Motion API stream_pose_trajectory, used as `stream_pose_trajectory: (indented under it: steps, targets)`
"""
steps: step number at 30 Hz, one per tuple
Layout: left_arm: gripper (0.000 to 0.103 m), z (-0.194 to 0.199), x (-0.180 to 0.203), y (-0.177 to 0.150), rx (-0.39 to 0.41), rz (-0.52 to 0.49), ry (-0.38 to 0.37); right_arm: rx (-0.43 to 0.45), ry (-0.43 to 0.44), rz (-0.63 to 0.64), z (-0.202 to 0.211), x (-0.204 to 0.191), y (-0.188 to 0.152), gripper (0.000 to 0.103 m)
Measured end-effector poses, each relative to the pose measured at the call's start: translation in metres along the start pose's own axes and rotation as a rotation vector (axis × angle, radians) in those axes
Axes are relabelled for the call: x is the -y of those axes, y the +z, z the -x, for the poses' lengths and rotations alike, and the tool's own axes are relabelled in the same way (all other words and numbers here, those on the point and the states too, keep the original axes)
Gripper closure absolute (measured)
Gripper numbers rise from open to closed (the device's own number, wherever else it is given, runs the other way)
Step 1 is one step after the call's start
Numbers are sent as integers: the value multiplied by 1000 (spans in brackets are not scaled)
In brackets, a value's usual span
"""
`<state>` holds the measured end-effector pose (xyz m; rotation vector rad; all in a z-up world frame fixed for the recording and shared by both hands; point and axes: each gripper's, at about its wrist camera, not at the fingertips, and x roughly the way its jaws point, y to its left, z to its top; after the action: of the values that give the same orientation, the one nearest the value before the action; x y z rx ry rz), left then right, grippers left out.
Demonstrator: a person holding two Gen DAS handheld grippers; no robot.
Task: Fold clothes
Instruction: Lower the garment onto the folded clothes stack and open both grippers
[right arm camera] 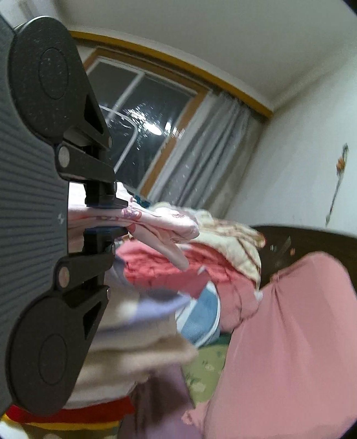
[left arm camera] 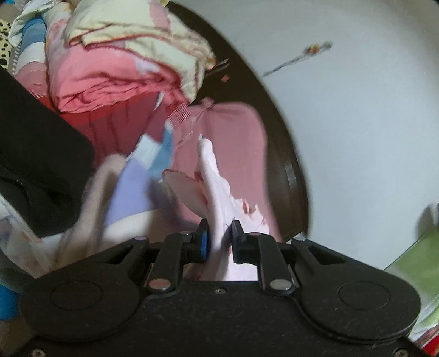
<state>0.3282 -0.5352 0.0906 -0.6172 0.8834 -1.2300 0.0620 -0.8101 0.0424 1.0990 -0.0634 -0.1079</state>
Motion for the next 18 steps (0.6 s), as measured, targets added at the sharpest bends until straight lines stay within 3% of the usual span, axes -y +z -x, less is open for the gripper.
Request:
stream_pose_trajectory:
  steps: [2, 4, 5, 6, 11, 14, 16, 18]
  targets:
    - [80, -5, 7, -8, -2, -152, 172, 23, -120, 75, -6, 6, -1, 80]
    - [59, 8, 19, -18, 60, -279, 215, 47, -160, 136, -1, 2, -1, 69]
    - [55, 15, 25, -24, 92, -343, 234, 59, -177, 165, 1, -1, -1, 61]
    - [53, 23, 29, -27, 109, -359, 230, 76, -185, 213, 6, -9, -3, 51]
    - [51, 53, 44, -44, 156, -407, 215, 74, -190, 454, 21, -49, -29, 49]
    - [36, 69, 55, -61, 139, -441, 229, 65, -199, 537, 30, -67, -45, 49]
    - [22, 73, 69, -74, 140, -526, 275, 56, -218, 590, 37, -79, -57, 45]
    - [14, 83, 84, -90, 152, -622, 325, 44, -248, 597, 47, -90, -66, 26]
